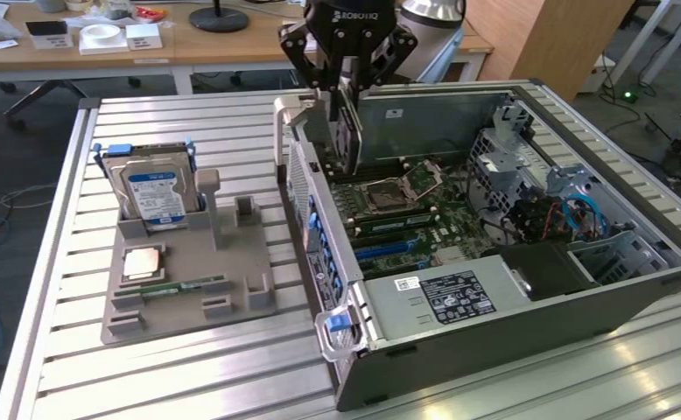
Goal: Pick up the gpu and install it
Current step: 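Pick up the gpu and move the gpu toward the slot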
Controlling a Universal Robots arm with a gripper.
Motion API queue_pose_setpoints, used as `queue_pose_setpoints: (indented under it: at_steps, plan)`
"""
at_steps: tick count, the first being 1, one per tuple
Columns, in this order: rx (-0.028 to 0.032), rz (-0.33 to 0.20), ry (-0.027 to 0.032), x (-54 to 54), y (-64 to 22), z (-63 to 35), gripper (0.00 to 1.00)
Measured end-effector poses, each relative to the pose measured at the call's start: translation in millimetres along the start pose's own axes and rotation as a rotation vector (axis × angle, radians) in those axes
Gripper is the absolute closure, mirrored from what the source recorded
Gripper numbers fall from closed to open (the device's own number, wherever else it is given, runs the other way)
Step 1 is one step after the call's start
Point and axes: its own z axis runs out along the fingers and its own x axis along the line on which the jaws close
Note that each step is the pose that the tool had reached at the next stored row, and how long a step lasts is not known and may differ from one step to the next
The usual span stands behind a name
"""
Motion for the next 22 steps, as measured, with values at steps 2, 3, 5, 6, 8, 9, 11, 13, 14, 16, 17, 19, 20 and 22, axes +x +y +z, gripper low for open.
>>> queue_pose_setpoints:
  at_steps: [2, 3, 5, 6, 8, 9, 11, 13, 14, 16, 17, 19, 20, 22]
  plan:
    - [0.0, 0.0, 0.0, -2.5, 0.3, 0.1, 0.73]
    - [0.0, 0.0, 0.0, -3.7, 0.4, 0.1, 0.73]
    - [-0.0001, 0.0, 0.0, -6.3, 0.7, 0.2, 0.73]
    - [0.0, 0.0, 0.0, -7.4, 0.8, 0.3, 0.73]
    - [-0.0001, 0.0, -0.0001, -9.5, 1.1, 0.4, 0.73]
    - [-0.0001, 0.0, -0.0001, -10.6, 1.2, 0.4, 0.73]
    - [-0.0001, 0.0, 0.0, -12.5, 1.4, 0.5, 0.73]
    - [-0.0001, 0.0, -0.0001, -14.3, 1.6, 0.5, 0.73]
    - [0.0, 0.0, 0.0, -15.2, 1.7, 0.5, 0.73]
    - [0.0, 0.0, 0.0, -17.0, 1.9, 0.6, 0.73]
    - [-0.0001, 0.0, 0.0, -17.9, 2.0, 0.7, 0.73]
    - [-0.0001, 0.0, 0.0, -19.6, 2.1, 0.7, 0.73]
    - [0.0, 0.0, -0.0001, -20.3, 2.2, 0.7, 0.73]
    - [0.0, 0.0, -0.0001, -21.8, 2.3, 0.8, 0.73]
